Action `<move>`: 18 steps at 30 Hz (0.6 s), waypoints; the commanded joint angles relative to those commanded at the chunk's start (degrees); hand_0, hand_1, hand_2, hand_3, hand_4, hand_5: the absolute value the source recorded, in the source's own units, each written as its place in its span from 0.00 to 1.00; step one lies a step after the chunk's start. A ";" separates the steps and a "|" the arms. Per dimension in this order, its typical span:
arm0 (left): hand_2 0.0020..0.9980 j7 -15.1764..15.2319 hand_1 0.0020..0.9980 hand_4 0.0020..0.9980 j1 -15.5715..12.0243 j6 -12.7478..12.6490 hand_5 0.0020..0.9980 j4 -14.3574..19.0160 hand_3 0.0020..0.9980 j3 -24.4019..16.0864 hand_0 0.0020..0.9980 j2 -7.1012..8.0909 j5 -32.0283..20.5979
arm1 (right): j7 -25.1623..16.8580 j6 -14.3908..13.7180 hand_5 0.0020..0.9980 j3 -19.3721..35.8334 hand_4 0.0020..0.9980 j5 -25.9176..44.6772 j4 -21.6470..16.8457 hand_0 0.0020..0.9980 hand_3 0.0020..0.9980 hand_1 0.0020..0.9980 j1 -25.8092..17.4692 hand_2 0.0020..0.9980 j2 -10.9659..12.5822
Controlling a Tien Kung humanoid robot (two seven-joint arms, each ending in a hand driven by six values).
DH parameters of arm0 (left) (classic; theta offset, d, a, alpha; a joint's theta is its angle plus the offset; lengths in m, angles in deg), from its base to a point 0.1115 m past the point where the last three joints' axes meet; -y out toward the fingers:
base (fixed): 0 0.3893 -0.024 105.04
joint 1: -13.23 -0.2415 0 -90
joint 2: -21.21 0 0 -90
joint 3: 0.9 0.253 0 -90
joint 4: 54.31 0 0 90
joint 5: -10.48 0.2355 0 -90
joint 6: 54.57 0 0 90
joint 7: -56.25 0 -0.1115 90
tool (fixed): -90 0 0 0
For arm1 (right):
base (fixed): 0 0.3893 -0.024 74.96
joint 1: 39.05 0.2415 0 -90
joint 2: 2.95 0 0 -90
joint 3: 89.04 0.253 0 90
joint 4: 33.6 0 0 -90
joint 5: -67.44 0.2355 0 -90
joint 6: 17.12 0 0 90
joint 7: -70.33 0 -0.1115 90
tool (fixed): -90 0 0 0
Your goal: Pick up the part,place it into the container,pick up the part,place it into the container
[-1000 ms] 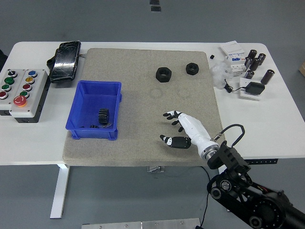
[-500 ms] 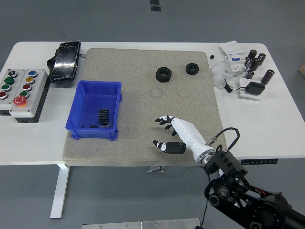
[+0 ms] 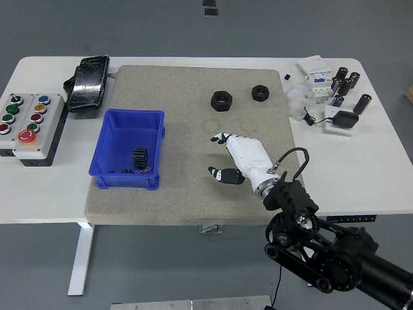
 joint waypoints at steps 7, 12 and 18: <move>0.54 -0.25 0.52 0.60 0.26 -0.07 0.39 0.00 0.63 0.19 0.62 0.21 -0.21 | -0.10 0.98 0.33 0.00 0.84 0.15 10.63 0.66 0.77 0.73 8.59 0.77 -3.97; 0.54 -0.61 0.52 0.60 0.32 -0.13 0.39 0.00 0.63 -0.10 0.62 0.30 0.07 | -0.28 2.32 0.33 -1.31 0.84 2.10 17.59 0.66 0.77 0.73 12.40 0.77 -5.83; 0.54 -0.71 0.52 0.60 0.45 -0.18 0.39 0.00 0.63 -0.06 0.62 0.39 -0.06 | -0.21 4.33 0.48 -3.14 0.85 4.07 24.41 0.72 0.77 0.76 14.16 0.77 -6.86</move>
